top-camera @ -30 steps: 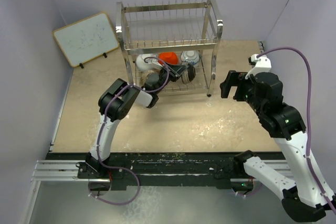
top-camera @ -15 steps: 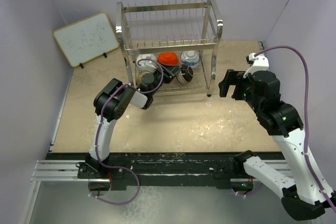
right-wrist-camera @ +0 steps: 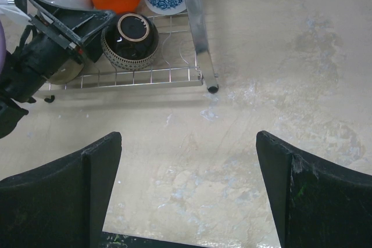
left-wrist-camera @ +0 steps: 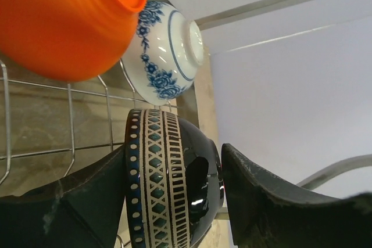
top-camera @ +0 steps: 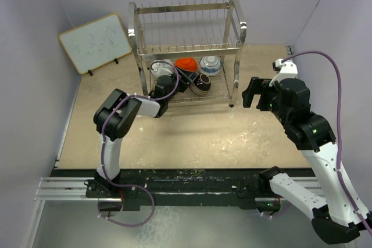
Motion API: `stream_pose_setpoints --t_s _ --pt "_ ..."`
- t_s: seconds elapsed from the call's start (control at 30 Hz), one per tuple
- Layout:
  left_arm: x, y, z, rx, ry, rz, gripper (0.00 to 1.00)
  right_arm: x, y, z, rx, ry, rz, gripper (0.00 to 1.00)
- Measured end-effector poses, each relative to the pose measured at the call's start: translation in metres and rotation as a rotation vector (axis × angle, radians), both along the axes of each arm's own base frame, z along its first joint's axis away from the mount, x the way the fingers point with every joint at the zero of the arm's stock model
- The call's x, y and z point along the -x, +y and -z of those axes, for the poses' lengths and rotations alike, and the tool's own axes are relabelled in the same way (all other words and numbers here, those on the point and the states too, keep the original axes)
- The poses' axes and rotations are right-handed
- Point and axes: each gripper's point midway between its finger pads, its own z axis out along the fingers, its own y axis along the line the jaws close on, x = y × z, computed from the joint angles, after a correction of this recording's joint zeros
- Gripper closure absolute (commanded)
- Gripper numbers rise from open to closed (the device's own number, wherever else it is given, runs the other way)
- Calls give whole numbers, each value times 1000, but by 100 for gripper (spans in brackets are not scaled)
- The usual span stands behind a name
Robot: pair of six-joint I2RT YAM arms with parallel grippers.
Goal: Load the bowls into the dish rack
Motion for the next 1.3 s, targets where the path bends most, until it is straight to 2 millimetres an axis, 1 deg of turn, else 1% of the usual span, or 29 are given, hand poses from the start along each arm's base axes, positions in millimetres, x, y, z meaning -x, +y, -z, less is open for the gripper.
stream_pose_setpoints --t_s 0.17,0.23,0.3,0.37,0.4,0.43,0.5,0.7,0.97,1.13,1.3 --pt "0 9 -1 -55 38 -40 31 0 0 1 0 2 -2 1" --pt "-1 11 0 -70 52 -50 27 0 0 1 -1 2 -2 1" --pt "-2 12 -1 -87 63 -60 24 0 1 1 -1 2 -2 1" --pt "-4 14 -2 -108 79 -71 18 0 0 1 -1 3 -2 1" --pt "-5 16 -2 -123 92 -81 12 0 1 1 -1 3 -2 1" --pt "-6 17 -3 -137 104 -89 10 0 1 1 -2 2 -3 1" --pt "-9 20 -6 -161 123 -109 1 0 1 1 -4 3 -6 1" --pt "-14 31 -7 -229 171 -162 1 1 4 0 -16 -2 -21 1" --pt "-12 33 -5 -288 188 -153 1 4 4 -3 -23 -14 -26 1" --pt "0 33 -8 -408 167 -120 1 6 8 -4 -32 -11 -49 1" --pt "13 25 -15 -503 126 -68 1 8 11 -4 -41 -9 -69 1"
